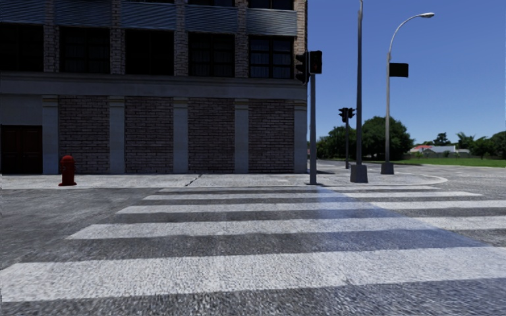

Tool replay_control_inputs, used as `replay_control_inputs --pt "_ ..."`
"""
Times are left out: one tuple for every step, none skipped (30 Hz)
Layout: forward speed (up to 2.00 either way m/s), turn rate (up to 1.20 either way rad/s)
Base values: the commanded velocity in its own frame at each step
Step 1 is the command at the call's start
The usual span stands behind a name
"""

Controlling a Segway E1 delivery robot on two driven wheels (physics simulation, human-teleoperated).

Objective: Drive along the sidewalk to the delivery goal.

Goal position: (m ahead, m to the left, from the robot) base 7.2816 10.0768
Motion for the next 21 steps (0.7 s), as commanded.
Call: replay_control_inputs --pt "2.0 0.0" --pt "2.0 0.0" --pt "2.0 0.0" --pt "2.0 0.0" --pt "2.0 0.0" --pt "2.0 0.0" --pt "2.0 0.0" --pt "2.0 0.0" --pt "2.0 0.0" --pt "2.0 0.0" --pt "2.0 0.0" --pt "2.0 0.0" --pt "2.0 0.02" --pt "2.0 0.25" --pt "2.0 0.25" --pt "2.0 0.43" --pt "2.0 0.49" --pt "2.0 0.51" --pt "2.0 0.47" --pt "2.0 0.02" --pt "2.0 0.0"
